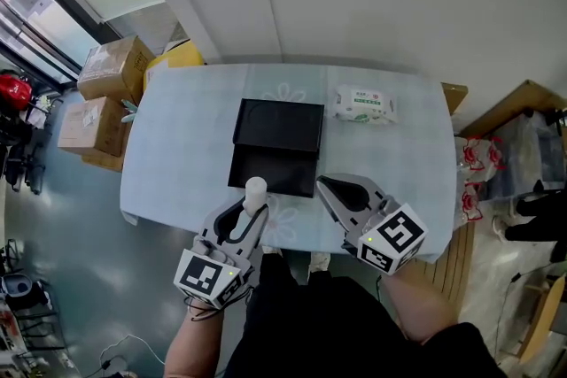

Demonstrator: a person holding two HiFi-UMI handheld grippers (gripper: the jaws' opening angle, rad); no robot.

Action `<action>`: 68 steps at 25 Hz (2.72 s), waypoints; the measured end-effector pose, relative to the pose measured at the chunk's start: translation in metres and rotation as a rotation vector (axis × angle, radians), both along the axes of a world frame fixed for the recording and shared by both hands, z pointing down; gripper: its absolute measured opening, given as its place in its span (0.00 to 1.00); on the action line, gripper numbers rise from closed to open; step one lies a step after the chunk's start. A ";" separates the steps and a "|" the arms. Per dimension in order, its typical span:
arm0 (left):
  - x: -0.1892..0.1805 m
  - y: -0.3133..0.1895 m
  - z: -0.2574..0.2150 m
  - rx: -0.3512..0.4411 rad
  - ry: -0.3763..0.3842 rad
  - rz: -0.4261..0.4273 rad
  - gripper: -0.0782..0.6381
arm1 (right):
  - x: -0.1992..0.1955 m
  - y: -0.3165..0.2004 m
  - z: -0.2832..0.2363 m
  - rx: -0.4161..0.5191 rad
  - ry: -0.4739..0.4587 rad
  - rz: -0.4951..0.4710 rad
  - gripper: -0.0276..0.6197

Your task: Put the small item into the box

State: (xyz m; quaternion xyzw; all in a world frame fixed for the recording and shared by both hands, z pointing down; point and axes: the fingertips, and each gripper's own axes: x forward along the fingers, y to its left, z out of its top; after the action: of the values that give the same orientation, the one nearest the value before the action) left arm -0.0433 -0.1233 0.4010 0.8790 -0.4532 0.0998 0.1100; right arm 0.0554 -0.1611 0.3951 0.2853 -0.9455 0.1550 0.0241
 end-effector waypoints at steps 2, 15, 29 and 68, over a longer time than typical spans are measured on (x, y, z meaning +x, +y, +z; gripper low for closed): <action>-0.003 -0.011 0.007 -0.001 -0.012 0.014 0.30 | 0.001 -0.006 0.002 -0.004 0.002 0.017 0.06; -0.001 -0.080 0.078 -0.056 -0.244 0.257 0.30 | 0.010 -0.050 0.022 -0.069 0.039 0.187 0.06; 0.003 -0.102 0.191 -0.250 -0.539 0.506 0.30 | 0.026 -0.069 0.060 -0.170 0.044 0.346 0.06; 0.012 -0.098 0.253 -0.355 -0.841 0.615 0.33 | 0.064 -0.049 0.067 -0.202 0.033 0.451 0.06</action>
State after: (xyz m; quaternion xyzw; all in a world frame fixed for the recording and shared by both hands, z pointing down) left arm -0.0314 -0.2212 0.6545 0.8232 -0.1564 0.5449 0.0316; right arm 0.1198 -0.2103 0.4618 0.4878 -0.8370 0.2457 0.0326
